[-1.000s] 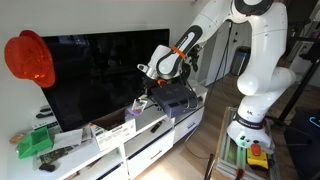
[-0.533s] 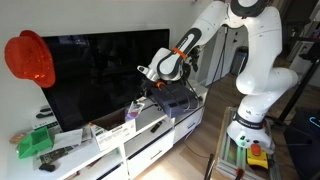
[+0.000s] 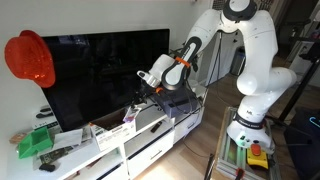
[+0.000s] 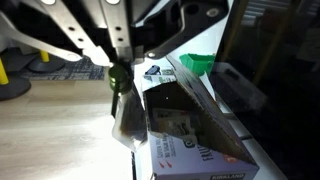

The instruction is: Put the snack pack in the box and then move the box to the right a bit

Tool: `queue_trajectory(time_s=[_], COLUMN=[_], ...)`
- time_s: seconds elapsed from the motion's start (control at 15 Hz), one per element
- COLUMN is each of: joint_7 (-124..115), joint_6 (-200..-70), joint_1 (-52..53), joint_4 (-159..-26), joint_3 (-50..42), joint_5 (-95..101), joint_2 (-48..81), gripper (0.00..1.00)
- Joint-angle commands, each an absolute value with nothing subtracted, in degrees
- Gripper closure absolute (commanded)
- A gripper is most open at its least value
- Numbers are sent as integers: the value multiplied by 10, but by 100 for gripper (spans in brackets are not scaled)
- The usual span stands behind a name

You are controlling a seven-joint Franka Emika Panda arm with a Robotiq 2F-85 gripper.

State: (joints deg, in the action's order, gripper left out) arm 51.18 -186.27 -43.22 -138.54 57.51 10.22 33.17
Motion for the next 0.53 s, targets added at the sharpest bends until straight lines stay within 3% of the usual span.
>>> queue_trajectory(time_s=[0.0, 0.47], joint_7=[486, 445], joint_6=[-1911, -2016], joint_1=[-377, -206], joint_4=[-1376, -1331], joint_3=[524, 353], joint_5=[170, 252], joint_2=[330, 331], gripper=[99, 99])
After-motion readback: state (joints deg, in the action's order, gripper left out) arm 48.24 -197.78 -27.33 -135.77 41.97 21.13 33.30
